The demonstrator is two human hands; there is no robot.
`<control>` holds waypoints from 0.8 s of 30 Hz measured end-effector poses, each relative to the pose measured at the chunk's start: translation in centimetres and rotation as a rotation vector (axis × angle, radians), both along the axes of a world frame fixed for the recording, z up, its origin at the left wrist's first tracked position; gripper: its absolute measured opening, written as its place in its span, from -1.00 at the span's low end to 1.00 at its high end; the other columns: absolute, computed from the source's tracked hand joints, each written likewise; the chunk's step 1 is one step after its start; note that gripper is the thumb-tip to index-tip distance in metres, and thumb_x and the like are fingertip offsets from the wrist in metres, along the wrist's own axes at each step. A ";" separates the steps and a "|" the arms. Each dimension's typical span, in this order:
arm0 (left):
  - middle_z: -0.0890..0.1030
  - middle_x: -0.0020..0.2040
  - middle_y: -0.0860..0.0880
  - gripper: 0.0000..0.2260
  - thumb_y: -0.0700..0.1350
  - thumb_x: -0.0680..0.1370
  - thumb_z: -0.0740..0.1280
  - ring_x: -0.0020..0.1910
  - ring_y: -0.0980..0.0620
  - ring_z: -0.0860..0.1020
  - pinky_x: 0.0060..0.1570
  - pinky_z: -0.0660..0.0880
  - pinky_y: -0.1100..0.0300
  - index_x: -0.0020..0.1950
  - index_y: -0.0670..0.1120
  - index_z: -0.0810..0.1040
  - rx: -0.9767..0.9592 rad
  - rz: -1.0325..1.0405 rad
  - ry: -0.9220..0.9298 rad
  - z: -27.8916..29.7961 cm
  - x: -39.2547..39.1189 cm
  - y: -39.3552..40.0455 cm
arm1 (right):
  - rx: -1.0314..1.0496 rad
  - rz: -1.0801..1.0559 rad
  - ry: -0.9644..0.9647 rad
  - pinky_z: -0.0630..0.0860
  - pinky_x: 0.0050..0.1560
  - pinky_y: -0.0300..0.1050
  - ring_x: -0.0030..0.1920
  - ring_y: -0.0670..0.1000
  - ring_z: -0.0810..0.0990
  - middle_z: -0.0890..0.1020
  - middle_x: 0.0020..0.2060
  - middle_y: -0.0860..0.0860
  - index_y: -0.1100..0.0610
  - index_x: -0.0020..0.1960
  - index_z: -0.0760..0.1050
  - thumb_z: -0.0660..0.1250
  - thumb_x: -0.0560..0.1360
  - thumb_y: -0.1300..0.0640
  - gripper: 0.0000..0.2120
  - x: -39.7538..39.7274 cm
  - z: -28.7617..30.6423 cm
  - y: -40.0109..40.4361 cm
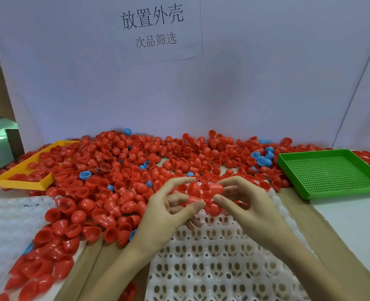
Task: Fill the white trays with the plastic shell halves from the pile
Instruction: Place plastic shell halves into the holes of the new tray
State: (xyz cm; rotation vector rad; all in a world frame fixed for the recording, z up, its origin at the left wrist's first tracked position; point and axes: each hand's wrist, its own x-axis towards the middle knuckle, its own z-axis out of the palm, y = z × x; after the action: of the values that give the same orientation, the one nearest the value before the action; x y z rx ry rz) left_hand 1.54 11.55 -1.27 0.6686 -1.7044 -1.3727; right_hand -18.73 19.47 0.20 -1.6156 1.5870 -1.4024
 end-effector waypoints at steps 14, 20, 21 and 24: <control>0.68 0.07 0.02 -0.42 -0.11 0.57 0.52 -0.15 -0.11 0.74 -0.06 0.69 0.10 0.48 0.32 0.42 -0.128 0.157 -0.007 0.1 0.1 -0.2 | 0.163 0.281 -0.783 0.57 0.35 0.07 0.36 0.11 0.62 0.64 0.35 0.11 -0.14 0.65 0.12 0.44 0.56 0.28 -0.18 -2.0 1.0 0.0; 0.69 0.09 0.16 -0.30 -0.04 0.53 0.58 0.10 0.12 0.68 0.15 0.58 0.25 0.52 0.32 0.30 -0.231 0.113 -0.253 -0.8 -0.2 0.5 | 0.176 0.219 -0.151 0.67 0.14 -0.12 0.08 0.00 0.75 0.73 0.15 -0.06 -0.16 0.35 0.58 0.46 0.59 0.02 -0.66 -0.2 1.0 0.7; 0.69 0.07 0.18 -0.33 -0.04 0.53 0.57 0.09 0.14 0.67 0.12 0.56 0.30 0.51 0.30 0.32 -0.270 0.119 -0.276 -0.7 -0.2 0.6 | 0.152 0.194 -0.084 0.67 0.09 -0.13 0.03 -0.01 0.75 0.74 0.10 -0.07 -0.13 0.27 0.64 0.47 0.59 0.05 -0.73 0.0 0.9 0.6; 0.70 0.03 0.14 -0.40 -0.09 0.52 0.57 0.05 0.08 0.68 0.06 0.57 0.27 0.46 0.23 0.40 -0.304 0.115 -0.264 -0.5 -0.2 0.8 | 0.107 0.140 -0.021 0.67 0.00 -0.17 -0.06 -0.02 0.74 0.75 -0.04 -0.06 0.00 0.11 0.70 0.47 0.58 0.20 -0.84 0.1 0.6 0.4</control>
State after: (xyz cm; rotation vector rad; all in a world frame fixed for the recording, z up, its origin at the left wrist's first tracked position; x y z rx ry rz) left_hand 1.33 12.36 -1.82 0.7841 -1.9971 -0.9500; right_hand -18.60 19.82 0.77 -1.6111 1.4802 -1.2374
